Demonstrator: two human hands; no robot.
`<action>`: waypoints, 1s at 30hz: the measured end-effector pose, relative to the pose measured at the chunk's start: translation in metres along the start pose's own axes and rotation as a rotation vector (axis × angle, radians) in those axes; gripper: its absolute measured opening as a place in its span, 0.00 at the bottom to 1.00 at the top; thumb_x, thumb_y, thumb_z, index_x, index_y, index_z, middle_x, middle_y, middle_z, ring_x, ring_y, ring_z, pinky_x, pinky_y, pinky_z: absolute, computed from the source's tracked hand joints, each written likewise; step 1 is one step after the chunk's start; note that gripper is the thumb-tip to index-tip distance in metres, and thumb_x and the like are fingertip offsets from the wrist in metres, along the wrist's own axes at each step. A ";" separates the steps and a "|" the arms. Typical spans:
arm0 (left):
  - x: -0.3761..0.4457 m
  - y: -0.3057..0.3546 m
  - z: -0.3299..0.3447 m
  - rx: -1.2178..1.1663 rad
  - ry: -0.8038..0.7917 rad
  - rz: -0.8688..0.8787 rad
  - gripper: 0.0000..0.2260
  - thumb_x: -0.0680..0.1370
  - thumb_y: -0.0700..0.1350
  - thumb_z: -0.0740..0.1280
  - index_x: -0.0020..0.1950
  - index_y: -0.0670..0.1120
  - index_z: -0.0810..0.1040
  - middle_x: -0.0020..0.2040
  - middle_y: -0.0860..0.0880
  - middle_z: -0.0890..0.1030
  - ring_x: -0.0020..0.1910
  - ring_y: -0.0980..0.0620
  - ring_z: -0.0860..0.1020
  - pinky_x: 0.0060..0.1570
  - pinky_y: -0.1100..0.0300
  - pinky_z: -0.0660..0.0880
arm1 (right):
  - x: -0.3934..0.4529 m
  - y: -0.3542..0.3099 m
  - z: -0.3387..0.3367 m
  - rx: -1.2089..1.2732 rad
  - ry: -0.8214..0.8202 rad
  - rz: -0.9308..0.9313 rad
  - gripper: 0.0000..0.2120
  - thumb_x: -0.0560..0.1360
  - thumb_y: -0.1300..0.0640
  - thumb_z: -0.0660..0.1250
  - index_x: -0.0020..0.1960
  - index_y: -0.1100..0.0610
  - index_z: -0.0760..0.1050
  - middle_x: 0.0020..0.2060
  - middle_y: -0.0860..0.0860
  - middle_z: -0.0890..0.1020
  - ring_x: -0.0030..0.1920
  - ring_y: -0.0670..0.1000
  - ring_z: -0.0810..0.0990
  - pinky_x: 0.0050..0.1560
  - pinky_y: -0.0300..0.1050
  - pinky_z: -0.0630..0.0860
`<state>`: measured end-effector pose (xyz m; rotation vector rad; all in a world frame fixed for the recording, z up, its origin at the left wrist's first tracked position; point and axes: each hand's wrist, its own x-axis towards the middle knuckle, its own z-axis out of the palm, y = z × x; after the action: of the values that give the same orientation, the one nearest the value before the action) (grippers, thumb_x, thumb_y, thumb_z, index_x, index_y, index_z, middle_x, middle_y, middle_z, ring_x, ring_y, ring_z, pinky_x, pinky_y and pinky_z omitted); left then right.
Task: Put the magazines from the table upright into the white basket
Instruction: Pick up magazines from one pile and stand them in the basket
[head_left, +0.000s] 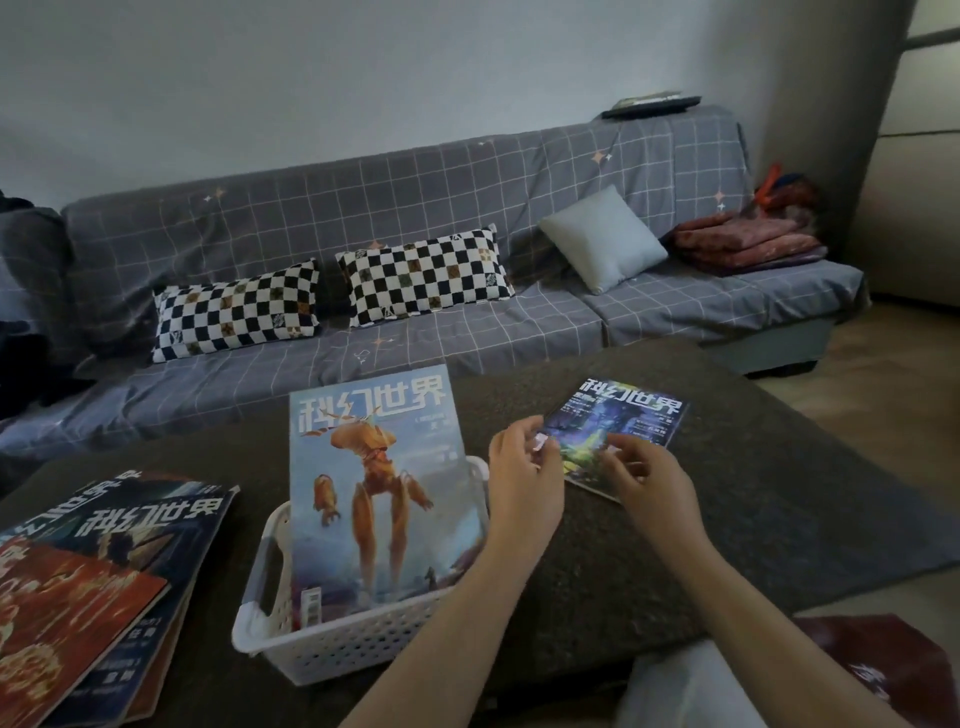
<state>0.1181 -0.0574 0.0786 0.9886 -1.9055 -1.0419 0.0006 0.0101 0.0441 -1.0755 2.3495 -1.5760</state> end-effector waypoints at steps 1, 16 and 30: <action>0.005 0.002 0.013 -0.026 -0.019 -0.046 0.14 0.81 0.46 0.60 0.68 0.50 0.70 0.65 0.50 0.70 0.48 0.63 0.73 0.35 0.80 0.68 | 0.004 0.007 -0.004 -0.001 0.013 0.018 0.16 0.75 0.53 0.67 0.61 0.57 0.76 0.44 0.50 0.80 0.43 0.48 0.78 0.44 0.45 0.77; 0.107 -0.049 0.125 0.344 -0.004 -0.265 0.19 0.80 0.50 0.61 0.70 0.45 0.68 0.65 0.44 0.75 0.63 0.46 0.74 0.65 0.47 0.68 | 0.063 0.087 0.008 -0.351 -0.057 0.263 0.26 0.75 0.40 0.61 0.69 0.51 0.68 0.65 0.50 0.74 0.67 0.55 0.67 0.64 0.52 0.63; 0.143 -0.076 0.130 0.640 -0.102 -0.416 0.37 0.70 0.60 0.72 0.74 0.48 0.63 0.73 0.43 0.64 0.71 0.41 0.61 0.68 0.47 0.58 | 0.086 0.106 0.018 -0.325 -0.055 0.296 0.32 0.74 0.45 0.67 0.72 0.58 0.64 0.71 0.53 0.67 0.69 0.56 0.63 0.69 0.48 0.61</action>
<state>-0.0347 -0.1684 -0.0070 1.7787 -2.2289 -0.7039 -0.1069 -0.0342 -0.0296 -0.7578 2.6374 -1.0791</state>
